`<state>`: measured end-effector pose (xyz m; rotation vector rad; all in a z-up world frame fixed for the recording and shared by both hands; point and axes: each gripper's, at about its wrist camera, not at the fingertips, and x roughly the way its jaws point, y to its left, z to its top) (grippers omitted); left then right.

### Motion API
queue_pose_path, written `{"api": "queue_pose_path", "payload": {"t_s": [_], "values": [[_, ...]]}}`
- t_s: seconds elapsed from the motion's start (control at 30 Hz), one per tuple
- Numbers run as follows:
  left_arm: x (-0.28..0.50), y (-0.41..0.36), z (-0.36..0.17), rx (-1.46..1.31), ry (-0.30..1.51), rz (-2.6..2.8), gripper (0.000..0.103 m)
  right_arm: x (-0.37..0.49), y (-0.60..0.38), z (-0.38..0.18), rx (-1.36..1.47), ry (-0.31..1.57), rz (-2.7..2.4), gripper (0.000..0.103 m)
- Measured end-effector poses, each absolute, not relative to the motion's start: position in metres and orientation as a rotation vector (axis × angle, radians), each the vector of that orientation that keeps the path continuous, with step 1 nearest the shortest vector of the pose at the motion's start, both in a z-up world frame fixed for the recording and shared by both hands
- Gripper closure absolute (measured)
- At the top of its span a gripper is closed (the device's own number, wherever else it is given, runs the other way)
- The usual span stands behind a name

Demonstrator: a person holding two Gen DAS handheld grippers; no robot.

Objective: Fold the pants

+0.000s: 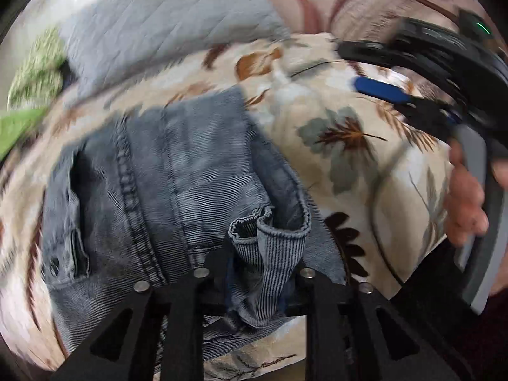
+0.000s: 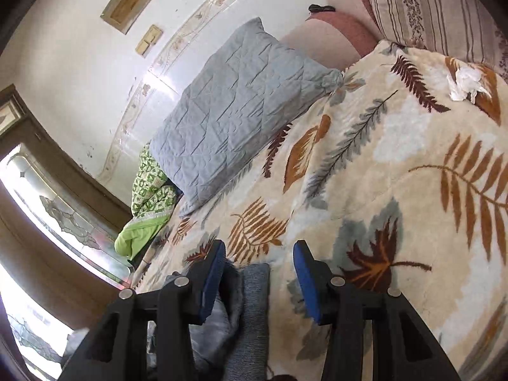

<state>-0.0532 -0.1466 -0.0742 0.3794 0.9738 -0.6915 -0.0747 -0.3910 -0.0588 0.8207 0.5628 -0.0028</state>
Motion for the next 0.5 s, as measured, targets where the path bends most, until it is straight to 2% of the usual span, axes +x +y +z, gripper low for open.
{"api": "queue_pose_path", "payload": {"t_s": [0.07, 0.13, 0.2, 0.27, 0.37, 0.5], "values": [[-0.057, -0.143, -0.061, 0.349, 0.979, -0.771, 0.063, -0.070, -0.388, -0.060, 0.826, 0.573, 0.014, 0.055], [-0.058, -0.128, -0.040, 0.295, 0.956, -0.810, 0.062, -0.064, -0.381, -0.059, 0.808, 0.588, 0.040, 0.055], [-0.057, -0.106, -0.024, 0.254, 0.913, -0.810, 0.055, -0.059, -0.372, -0.057, 0.783, 0.595, 0.063, 0.055], [-0.053, -0.079, -0.009, 0.239, 0.855, -0.760, 0.044, -0.052, -0.361, -0.054, 0.766, 0.603, 0.112, 0.055], [-0.034, -0.049, -0.001, 0.278, 0.811, -0.622, 0.044, -0.039, -0.336, -0.048, 0.707, 0.619, 0.182, 0.055], [-0.012, -0.017, -0.012, 0.240, 0.891, -0.498, 0.044, -0.018, -0.299, -0.041, 0.652, 0.645, 0.269, 0.055]]}}
